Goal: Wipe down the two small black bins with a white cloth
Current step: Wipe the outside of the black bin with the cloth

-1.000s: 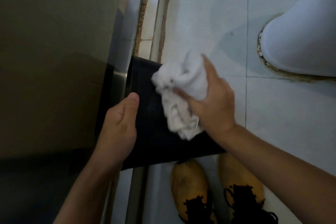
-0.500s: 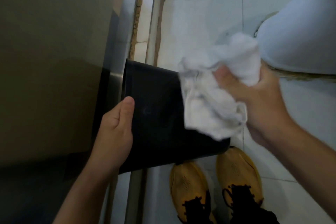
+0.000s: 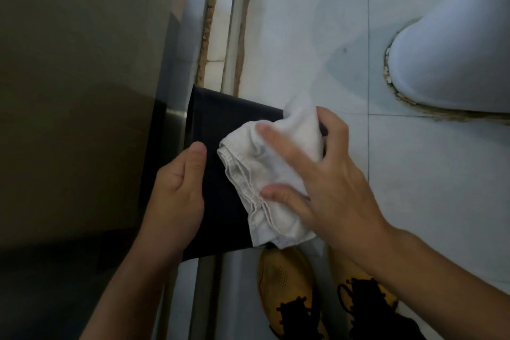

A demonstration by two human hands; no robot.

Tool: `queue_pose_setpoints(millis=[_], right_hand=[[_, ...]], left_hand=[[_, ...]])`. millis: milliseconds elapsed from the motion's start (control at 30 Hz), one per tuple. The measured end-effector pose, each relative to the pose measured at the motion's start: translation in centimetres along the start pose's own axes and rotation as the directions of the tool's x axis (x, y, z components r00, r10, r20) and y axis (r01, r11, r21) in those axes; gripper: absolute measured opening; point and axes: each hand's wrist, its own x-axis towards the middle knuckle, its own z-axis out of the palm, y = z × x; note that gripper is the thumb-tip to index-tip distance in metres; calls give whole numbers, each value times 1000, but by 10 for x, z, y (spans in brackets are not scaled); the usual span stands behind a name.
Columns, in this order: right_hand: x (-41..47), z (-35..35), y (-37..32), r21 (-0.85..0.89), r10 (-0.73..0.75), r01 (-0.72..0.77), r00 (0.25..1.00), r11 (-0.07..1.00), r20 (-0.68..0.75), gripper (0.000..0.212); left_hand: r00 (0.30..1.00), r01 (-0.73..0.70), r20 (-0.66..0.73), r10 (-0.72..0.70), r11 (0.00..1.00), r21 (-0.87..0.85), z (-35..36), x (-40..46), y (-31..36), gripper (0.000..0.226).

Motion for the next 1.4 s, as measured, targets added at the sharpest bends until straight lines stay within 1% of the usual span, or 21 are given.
queue_pose_setpoints(millis=[33, 67, 133, 233, 333, 400, 467, 600, 733, 767, 833, 900, 1033, 1133, 1167, 1233, 1267, 1300, 1333, 1367, 1400], right_hand=[[-4, 1, 0, 3, -43, 43, 999, 999, 34, 79], [-7, 1, 1, 18, -66, 65, 994, 998, 85, 78], [-7, -1, 5, 23, -88, 85, 979, 996, 182, 91], [0, 3, 9, 21, -50, 46, 977, 999, 205, 101], [6, 15, 14, 14, -69, 68, 992, 998, 102, 92], [11, 23, 16, 0, -122, 122, 993, 993, 0, 83], [19, 30, 16, 6, -129, 131, 984, 991, -124, 75], [70, 37, 15, 0, 17, -18, 946, 1000, -323, 64], [124, 23, 43, -9, 251, -264, 926, 965, -281, 60], [129, 17, 52, 39, 317, -320, 902, 947, -291, 61], [126, 2, 62, 227, 453, -395, 820, 890, -350, 59], [107, -9, 59, 395, 504, -356, 776, 847, -380, 54], [52, -19, 20, 620, 553, -318, 801, 717, -228, 52], [21, -25, -17, 772, 491, -300, 871, 560, -18, 69], [13, -27, -26, 830, 446, -302, 892, 469, 72, 76], [7, -30, -38, 918, 330, -363, 896, 158, 297, 84], [7, -30, -40, 916, 262, -399, 889, 42, 376, 84], [7, -29, -40, 904, 225, -426, 883, 15, 412, 82], [10, -26, -40, 895, 229, -437, 883, 88, 409, 81], [13, -21, -37, 870, 272, -423, 894, 251, 357, 83], [16, -15, -34, 805, 312, -386, 913, 450, 264, 85]], left_hand=[[1000, 3, 2, -3, 1000, -4, 0, 0, 0, 50], [1000, 5, 2, -5, 1000, -5, 0, -1, -1, 49], [1000, 9, 0, -9, 1000, -8, 0, -1, -1, 49], [1000, 7, -7, -7, 1000, -9, 0, 0, 0, 50], [999, -33, -6, 33, 999, 18, 0, 0, 1, 48], [997, -74, -19, 75, 996, 52, 0, 0, 1, 45], [995, -94, -29, 96, 993, 68, 0, -1, 1, 42], [995, -90, -34, 92, 994, 62, 3, -1, 4, 38], [998, -51, -34, 54, 996, 73, 4, -5, 3, 42], [999, -43, -30, 45, 997, 70, 4, -6, 3, 43], [999, -38, -19, 39, 997, 74, 3, -7, 4, 46], [999, -43, -11, 44, 996, 80, 2, -6, 4, 46], [998, -52, -15, 53, 997, 62, 2, -4, 4, 46], [995, -87, -33, 89, 995, 53, 3, -3, 1, 45], [994, -105, -36, 107, 993, 55, 2, -2, 0, 43], [990, -142, -13, 143, 987, 75, -1, -1, -4, 33], [989, -146, 2, 147, 986, 82, -3, -1, -6, 25], [990, -141, 14, 140, 987, 80, -5, -1, -7, 20], [991, -131, 28, 129, 989, 74, -5, -1, -8, 18], [993, -117, 34, 115, 991, 60, -5, -2, -8, 20], [995, -97, 25, 96, 994, 41, -3, -2, -7, 27]])
